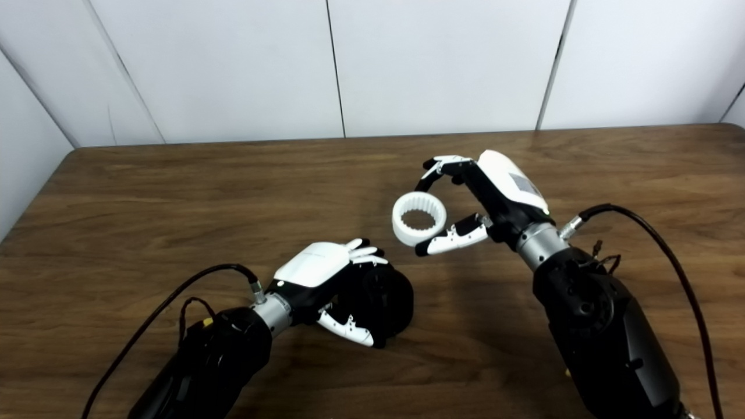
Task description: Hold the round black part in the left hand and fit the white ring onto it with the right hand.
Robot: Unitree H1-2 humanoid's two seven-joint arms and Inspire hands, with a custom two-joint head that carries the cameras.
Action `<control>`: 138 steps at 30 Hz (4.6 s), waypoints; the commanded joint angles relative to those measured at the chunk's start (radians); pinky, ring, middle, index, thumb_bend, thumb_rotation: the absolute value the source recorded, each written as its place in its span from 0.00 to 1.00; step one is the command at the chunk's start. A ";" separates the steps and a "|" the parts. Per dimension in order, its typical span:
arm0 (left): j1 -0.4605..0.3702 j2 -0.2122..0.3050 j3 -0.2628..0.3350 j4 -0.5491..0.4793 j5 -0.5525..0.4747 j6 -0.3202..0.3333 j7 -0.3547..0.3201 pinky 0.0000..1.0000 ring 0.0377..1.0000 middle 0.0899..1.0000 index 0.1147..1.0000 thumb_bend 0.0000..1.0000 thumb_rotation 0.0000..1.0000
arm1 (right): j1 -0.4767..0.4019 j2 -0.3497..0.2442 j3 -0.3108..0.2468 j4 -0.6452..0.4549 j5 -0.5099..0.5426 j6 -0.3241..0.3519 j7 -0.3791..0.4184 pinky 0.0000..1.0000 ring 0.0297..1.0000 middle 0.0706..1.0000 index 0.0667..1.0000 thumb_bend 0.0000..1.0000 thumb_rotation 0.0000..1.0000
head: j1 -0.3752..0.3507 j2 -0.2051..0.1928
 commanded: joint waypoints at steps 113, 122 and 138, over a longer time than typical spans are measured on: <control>0.020 -0.010 0.048 -0.002 -0.073 0.072 -0.041 0.88 1.00 0.95 0.88 0.99 0.42 | 0.144 0.080 -0.034 0.070 0.303 -0.125 0.044 0.96 1.00 1.00 1.00 1.00 0.59 | 0.011 0.009; 0.087 -0.041 0.184 -0.085 -0.267 0.115 0.007 0.83 0.97 0.94 0.97 0.97 0.44 | 0.167 0.109 -0.084 0.070 0.376 -0.115 0.010 0.94 1.00 1.00 0.99 1.00 0.61 | 0.000 -0.001; 0.242 -0.112 0.363 -0.215 -0.540 0.101 0.179 0.93 0.96 0.99 1.00 0.78 0.93 | 0.273 0.209 -0.167 -0.008 0.481 -0.040 -0.083 0.86 0.97 1.00 0.97 0.91 0.89 | -0.007 -0.018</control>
